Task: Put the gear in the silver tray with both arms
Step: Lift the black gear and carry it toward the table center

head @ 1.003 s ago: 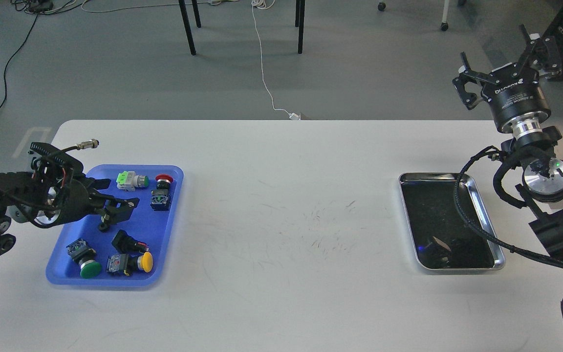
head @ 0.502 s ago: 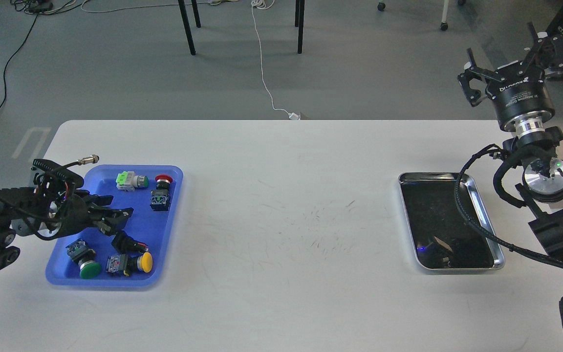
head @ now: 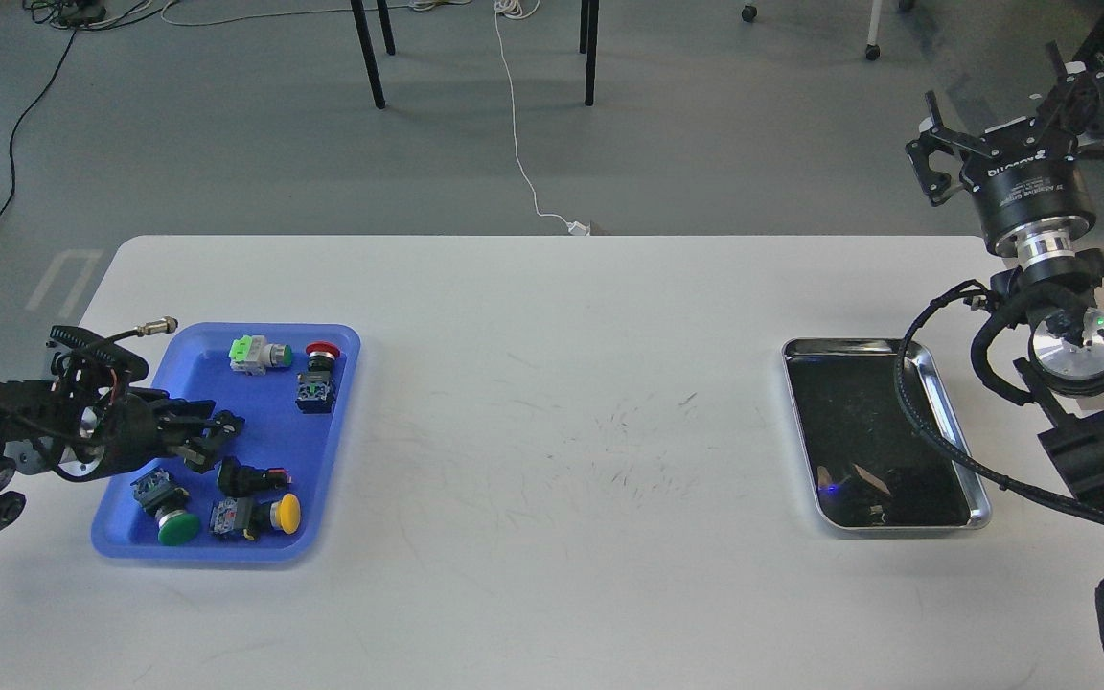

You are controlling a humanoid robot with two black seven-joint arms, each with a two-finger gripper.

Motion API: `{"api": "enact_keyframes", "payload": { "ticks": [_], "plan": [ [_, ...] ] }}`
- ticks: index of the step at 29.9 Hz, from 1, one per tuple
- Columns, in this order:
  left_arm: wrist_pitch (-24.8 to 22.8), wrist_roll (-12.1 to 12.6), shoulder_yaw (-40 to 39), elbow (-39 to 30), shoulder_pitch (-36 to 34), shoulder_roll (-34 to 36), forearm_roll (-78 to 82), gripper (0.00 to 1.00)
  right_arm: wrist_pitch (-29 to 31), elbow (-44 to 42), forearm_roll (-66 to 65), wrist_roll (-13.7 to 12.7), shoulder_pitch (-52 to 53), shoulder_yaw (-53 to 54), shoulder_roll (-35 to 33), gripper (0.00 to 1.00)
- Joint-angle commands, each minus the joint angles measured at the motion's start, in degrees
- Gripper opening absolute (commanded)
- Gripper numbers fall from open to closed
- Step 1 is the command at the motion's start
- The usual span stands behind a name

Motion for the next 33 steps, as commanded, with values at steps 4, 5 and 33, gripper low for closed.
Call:
{"api": "enact_keyframes", "payload": {
  "ticks": [4, 5, 33],
  "plan": [
    [0.0, 0.0, -0.1, 0.0, -0.2, -0.3, -0.1, 0.18, 0.0, 0.0, 0.0, 0.0, 0.1, 0.0, 0.0, 0.99],
    [0.0, 0.0, -0.2, -0.1, -0.5, -0.3, -0.2, 0.18, 0.0, 0.0, 0.0, 0.0, 0.1, 0.0, 0.0, 0.99],
    [-8.8, 6.4, -0.7, -18.7, -22.1, -20.5, -10.6, 0.14, -0.3, 4.0, -0.3, -0.8, 2.4, -1.5, -9.2, 0.99]
  ]
}}
